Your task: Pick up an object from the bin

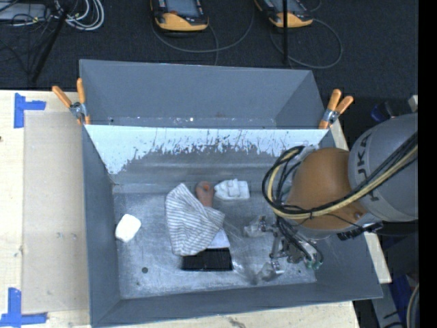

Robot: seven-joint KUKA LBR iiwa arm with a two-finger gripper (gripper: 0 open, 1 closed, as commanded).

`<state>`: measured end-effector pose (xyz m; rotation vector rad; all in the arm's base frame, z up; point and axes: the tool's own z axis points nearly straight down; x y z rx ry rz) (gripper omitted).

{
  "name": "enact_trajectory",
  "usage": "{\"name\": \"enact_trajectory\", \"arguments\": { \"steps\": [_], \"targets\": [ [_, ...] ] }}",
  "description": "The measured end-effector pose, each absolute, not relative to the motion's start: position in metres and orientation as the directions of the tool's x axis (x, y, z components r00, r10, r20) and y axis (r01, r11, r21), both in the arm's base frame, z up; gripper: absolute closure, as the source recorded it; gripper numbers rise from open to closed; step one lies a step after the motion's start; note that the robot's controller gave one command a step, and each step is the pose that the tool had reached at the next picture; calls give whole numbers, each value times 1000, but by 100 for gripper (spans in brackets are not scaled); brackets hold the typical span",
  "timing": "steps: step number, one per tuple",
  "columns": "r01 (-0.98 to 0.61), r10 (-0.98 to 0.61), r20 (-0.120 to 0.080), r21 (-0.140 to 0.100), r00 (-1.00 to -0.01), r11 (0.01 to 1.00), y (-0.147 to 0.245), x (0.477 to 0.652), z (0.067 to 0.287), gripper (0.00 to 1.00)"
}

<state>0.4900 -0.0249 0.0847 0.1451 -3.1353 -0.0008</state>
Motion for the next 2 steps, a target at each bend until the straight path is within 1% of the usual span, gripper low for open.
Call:
{"name": "enact_trajectory", "arguments": {
  "steps": [1,2],
  "targets": [
    [-93,-93,3,0,-996,996,-25,490,85,0],
    [26,26,19,-2,-999,1000,34,489,74,100]
  ]
}}
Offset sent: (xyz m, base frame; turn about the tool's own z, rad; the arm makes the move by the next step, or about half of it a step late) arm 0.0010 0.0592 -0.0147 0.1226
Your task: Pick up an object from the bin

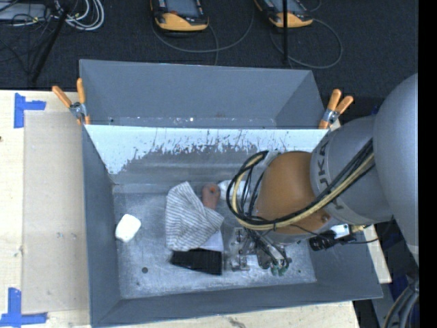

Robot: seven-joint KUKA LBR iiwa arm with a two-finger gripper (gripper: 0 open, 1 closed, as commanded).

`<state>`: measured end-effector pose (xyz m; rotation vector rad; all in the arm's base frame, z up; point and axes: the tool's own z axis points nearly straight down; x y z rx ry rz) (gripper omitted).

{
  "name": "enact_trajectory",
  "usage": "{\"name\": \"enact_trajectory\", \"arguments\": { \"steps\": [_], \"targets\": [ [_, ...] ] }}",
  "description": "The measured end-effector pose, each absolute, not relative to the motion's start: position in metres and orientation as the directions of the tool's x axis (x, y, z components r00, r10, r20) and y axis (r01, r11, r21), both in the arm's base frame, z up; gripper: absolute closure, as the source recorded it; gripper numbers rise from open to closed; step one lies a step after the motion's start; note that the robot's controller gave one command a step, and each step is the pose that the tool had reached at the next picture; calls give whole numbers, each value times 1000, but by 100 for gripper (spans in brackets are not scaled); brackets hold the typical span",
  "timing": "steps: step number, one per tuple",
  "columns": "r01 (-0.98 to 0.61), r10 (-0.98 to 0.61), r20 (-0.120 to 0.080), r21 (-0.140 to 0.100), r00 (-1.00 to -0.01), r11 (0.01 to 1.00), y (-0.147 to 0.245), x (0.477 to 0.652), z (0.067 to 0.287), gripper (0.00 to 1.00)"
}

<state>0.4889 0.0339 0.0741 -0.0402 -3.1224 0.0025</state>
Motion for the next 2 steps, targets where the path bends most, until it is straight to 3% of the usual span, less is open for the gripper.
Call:
{"name": "enact_trajectory", "arguments": {
  "steps": [1,2],
  "targets": [
    [28,28,-20,0,-999,1000,34,498,75,0],
    [27,27,-20,0,-999,1000,34,498,75,0]
  ]
}}
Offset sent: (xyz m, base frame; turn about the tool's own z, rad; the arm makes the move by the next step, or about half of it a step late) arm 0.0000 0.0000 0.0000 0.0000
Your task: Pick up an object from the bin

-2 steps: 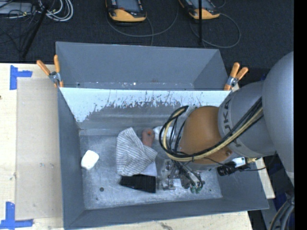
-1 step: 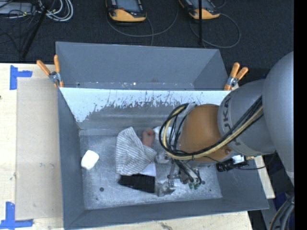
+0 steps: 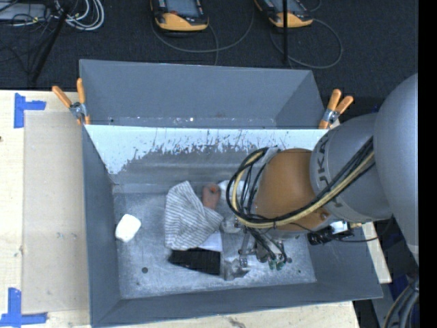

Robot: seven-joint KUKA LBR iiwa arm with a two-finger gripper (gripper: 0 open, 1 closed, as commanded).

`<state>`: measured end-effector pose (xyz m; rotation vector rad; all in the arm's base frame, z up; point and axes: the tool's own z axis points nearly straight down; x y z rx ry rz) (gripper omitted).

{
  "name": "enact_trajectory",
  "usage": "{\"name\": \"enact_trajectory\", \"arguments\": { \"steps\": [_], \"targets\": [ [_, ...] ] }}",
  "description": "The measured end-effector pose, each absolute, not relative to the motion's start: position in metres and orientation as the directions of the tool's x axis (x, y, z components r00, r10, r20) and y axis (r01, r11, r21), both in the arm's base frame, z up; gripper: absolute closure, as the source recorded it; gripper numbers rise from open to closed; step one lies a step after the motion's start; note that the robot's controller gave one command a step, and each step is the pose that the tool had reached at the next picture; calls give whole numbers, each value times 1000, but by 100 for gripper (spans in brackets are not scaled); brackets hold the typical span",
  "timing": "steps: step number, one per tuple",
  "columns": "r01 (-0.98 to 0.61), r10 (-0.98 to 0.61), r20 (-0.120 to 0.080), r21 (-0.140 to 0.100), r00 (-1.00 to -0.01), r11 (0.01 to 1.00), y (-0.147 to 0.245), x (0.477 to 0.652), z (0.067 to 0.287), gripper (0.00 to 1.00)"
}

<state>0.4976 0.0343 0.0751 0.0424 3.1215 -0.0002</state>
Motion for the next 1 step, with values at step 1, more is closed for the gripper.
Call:
{"name": "enact_trajectory", "arguments": {
  "steps": [1],
  "targets": [
    [19,19,20,0,-1000,1000,97,482,74,100]
  ]
}}
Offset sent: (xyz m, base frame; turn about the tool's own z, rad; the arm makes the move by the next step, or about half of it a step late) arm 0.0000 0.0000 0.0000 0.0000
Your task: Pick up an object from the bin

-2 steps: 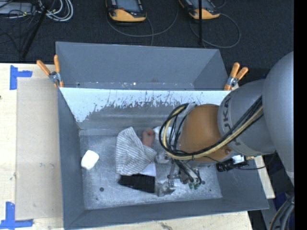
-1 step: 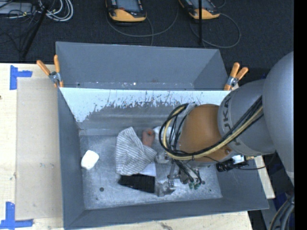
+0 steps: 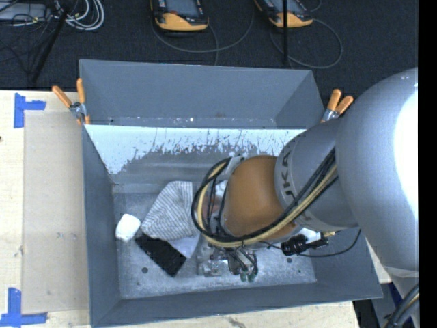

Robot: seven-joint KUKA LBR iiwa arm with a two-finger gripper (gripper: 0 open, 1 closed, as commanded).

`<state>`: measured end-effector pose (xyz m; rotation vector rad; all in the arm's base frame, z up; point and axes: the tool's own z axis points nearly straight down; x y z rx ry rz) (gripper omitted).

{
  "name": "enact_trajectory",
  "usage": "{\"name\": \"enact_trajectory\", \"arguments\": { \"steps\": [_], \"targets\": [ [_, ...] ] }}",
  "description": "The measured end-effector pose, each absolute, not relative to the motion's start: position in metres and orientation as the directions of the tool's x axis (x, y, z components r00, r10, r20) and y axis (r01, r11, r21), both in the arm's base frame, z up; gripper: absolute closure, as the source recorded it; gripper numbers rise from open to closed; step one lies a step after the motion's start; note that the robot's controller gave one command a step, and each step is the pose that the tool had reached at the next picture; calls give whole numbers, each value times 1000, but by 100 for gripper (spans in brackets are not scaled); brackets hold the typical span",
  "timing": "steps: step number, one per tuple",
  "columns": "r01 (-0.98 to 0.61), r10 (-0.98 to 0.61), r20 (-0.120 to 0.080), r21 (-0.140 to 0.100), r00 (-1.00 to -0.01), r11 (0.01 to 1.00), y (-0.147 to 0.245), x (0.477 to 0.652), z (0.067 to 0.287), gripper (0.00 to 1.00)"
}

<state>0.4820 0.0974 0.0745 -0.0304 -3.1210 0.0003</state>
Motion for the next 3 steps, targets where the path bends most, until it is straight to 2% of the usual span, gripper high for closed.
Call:
{"name": "enact_trajectory", "arguments": {
  "steps": [1,2,3],
  "targets": [
    [19,19,20,-1,-1000,1000,97,482,74,100],
    [22,22,5,0,-1000,1000,101,519,133,100],
    [-21,-21,3,-1,-1000,1000,105,541,187,100]
  ]
}}
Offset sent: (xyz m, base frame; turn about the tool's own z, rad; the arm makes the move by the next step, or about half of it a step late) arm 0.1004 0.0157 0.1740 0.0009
